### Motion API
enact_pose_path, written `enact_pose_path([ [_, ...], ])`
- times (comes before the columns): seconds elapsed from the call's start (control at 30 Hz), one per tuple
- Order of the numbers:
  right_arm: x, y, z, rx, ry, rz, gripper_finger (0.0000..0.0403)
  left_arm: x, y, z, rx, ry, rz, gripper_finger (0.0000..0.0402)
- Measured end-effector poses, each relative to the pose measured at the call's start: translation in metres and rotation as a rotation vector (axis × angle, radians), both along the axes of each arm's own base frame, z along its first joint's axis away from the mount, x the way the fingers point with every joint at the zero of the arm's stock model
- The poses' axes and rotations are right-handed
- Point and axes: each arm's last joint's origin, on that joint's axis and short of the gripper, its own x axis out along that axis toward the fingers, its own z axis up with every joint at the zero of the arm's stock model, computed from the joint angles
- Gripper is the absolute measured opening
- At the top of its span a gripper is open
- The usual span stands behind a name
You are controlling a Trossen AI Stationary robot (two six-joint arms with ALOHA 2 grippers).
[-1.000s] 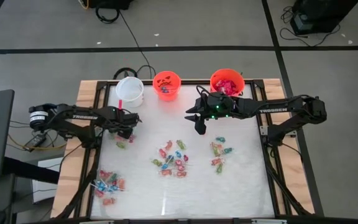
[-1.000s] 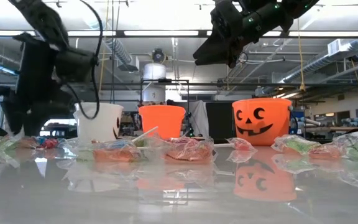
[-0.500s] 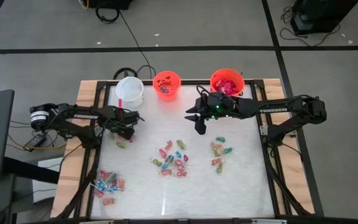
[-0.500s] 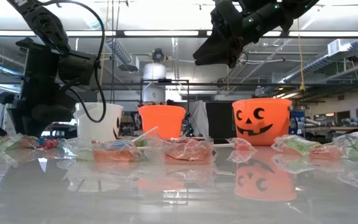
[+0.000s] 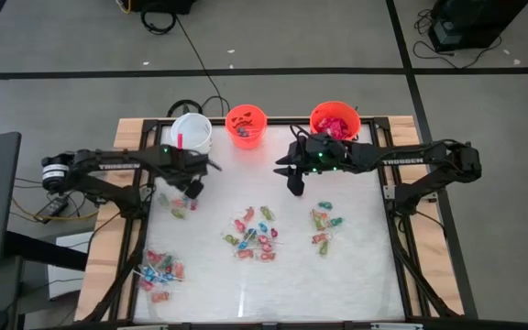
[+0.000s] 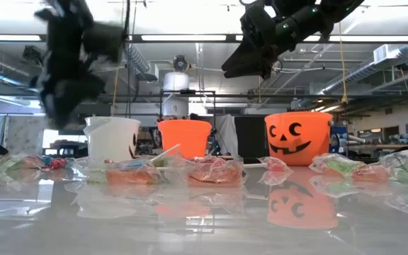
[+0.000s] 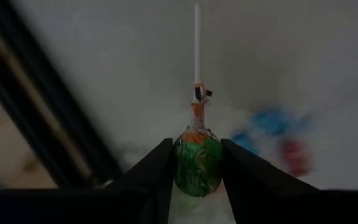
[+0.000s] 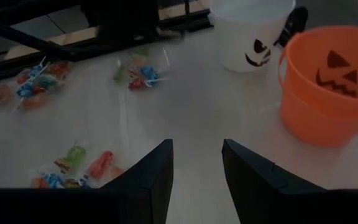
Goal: Sort candy by brand, put in halloween buckets
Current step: Put the green lollipop into the left orange bucket
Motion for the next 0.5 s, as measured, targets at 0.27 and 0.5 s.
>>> enact_pose_path([
  [0.27,-0.003,-0.004,-0.004,0.024,0.039,-0.030,0.0150,0.036,0.019,0.061,0.192,-0.238,-0.082,0.0125],
  [0.5,-0.005,-0.006,-0.004,0.024,0.055,-0.038,0.0150,0.075,0.069,0.065,0.330,-0.404,-0.171,0.0124],
])
